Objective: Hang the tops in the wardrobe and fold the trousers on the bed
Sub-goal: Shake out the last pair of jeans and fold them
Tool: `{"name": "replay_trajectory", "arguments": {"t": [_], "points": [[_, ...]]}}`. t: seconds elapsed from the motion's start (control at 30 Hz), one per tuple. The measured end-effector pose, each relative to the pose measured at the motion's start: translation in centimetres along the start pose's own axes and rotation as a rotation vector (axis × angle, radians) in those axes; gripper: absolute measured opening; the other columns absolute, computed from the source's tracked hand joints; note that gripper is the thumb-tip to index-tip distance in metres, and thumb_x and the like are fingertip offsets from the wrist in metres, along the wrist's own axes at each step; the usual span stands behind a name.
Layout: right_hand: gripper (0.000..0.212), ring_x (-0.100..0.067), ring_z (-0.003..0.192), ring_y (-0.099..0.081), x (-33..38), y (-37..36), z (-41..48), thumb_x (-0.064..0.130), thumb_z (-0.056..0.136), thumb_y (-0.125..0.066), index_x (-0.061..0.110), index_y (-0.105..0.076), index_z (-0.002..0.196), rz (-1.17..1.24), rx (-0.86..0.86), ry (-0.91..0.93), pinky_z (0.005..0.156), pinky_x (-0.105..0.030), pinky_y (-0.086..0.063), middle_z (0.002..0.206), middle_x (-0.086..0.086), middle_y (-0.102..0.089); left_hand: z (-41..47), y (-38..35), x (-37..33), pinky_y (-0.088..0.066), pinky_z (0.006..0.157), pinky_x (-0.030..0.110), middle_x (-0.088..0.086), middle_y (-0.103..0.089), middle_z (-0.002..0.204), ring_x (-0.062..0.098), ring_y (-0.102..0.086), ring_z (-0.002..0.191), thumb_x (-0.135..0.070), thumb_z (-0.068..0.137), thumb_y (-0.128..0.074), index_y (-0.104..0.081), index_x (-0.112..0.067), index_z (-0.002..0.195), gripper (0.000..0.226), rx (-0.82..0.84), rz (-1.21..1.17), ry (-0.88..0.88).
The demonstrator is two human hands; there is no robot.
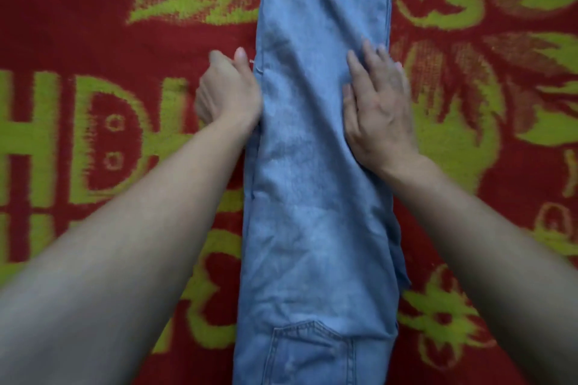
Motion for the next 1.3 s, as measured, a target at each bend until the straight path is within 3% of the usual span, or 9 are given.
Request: {"name": "replay_trajectory", "arguments": {"t": [0.07, 0.17, 0.3, 0.6, 0.8, 0.93, 1.03, 1.17, 1.3], "points": [[0.05, -0.035, 0.149, -0.024, -0.1, -0.1, -1.6, 0.025, 0.104, -0.036, 0.007, -0.039, 0.15, -0.056, 0.073, -0.019, 0.12, -0.051, -0.02, 0.16, -0.017, -0.028, -4.5, 0.3, -0.3, -0.037, 0.098, 0.042, 0.012, -0.046, 0.143, 0.03, -0.044, 0.13, -0.047, 0.1, -0.036, -0.047, -0.015, 0.137, 0.05, -0.11, -0.052, -0.181], [0.058, -0.034, 0.152, -0.013, -1.3, -1.0, -3.7, 0.039, 0.105, -0.028, 0.014, -0.027, 0.156, -0.234, 0.201, 0.033, 0.121, -0.053, -0.014, 0.165, -0.013, -0.015, -9.0, -2.4, 1.9, -0.02, 0.116, 0.052, 0.007, -0.009, 0.165, 0.024, -0.012, 0.151, -0.048, 0.102, -0.024, -0.018, -0.025, 0.156, 0.059, 0.07, 0.266, -0.554], [0.067, -0.027, 0.154, 0.007, -4.7, -1.9, -4.3, 0.052, 0.104, -0.016, 0.02, 0.0, 0.159, -0.26, 0.311, -0.073, 0.123, -0.053, 0.001, 0.167, 0.0, 0.008, -8.0, -4.5, 4.1, 0.002, 0.121, 0.053, 0.003, 0.006, 0.165, 0.019, 0.006, 0.152, -0.046, 0.103, -0.015, -0.001, -0.025, 0.157, 0.06, 0.164, 0.364, -0.584], [0.065, -0.028, 0.152, 0.018, -3.8, -1.0, -3.8, 0.05, 0.105, -0.015, 0.021, 0.008, 0.159, -0.156, 0.507, -0.134, 0.122, -0.054, 0.007, 0.165, 0.001, 0.019, -8.4, -3.8, 3.2, 0.005, 0.12, 0.053, 0.004, 0.013, 0.165, 0.021, 0.012, 0.151, -0.045, 0.105, -0.013, 0.004, -0.026, 0.157, 0.058, 0.277, 0.392, -0.524], [0.056, -0.035, 0.151, -0.016, 2.4, 3.4, -12.4, 0.037, 0.105, -0.034, 0.013, -0.033, 0.154, -0.039, 0.082, -0.102, 0.121, -0.05, -0.015, 0.163, -0.019, -0.018, -17.6, -0.6, 7.5, -0.006, 0.121, 0.053, 0.015, 0.001, 0.164, 0.028, 0.001, 0.152, -0.048, 0.104, -0.023, -0.011, -0.026, 0.158, 0.06, 0.127, 0.275, -0.521], [0.069, -0.039, 0.152, -0.006, 1.4, 1.0, -22.4, 0.057, 0.101, -0.035, 0.022, -0.02, 0.159, -0.238, 0.333, -0.055, 0.121, -0.057, -0.013, 0.165, -0.021, -0.005, -23.0, -1.5, 15.1, -0.002, 0.12, 0.058, 0.015, 0.01, 0.164, 0.028, 0.011, 0.151, -0.059, 0.1, -0.018, 0.004, -0.032, 0.157, 0.066, 0.276, 0.44, -0.483], [0.072, -0.04, 0.152, 0.0, 0.3, 0.0, -24.8, 0.062, 0.099, -0.031, 0.027, -0.014, 0.159, -0.239, 0.372, -0.152, 0.122, -0.056, -0.007, 0.165, -0.02, 0.001, -22.9, -2.2, 15.8, 0.005, 0.12, 0.054, 0.014, 0.013, 0.163, 0.027, 0.013, 0.151, -0.06, 0.1, -0.018, 0.006, -0.034, 0.156, 0.066, 0.28, 0.426, -0.47], [0.075, -0.039, 0.152, 0.001, 0.9, 0.7, -26.2, 0.058, 0.101, -0.033, 0.02, -0.008, 0.16, -0.096, 0.34, -0.266, 0.123, -0.052, -0.008, 0.163, -0.025, 0.003, -23.6, -1.2, 16.1, 0.0, 0.121, 0.049, 0.016, -0.001, 0.164, 0.029, 0.001, 0.152, -0.051, 0.103, -0.026, -0.007, -0.027, 0.157, 0.063, 0.237, 0.331, -0.504], [0.079, -0.037, 0.149, -0.016, 1.3, 2.9, -31.2, 0.055, 0.1, -0.041, 0.012, -0.01, 0.159, 0.049, 0.297, -0.428, 0.121, -0.049, -0.02, 0.163, -0.022, -0.008, -28.1, 0.9, 18.8, -0.021, 0.118, 0.049, 0.016, -0.026, 0.157, 0.033, -0.024, 0.144, -0.049, 0.102, -0.032, -0.02, -0.013, 0.155, 0.065, 0.195, 0.157, -0.297]]}}
Point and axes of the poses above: each hand's wrist, its own z-axis towards the middle knuckle, its own y-axis out of the back of the hand, x = y × z, the point moved 5 cm from there along z, towards the middle knuckle
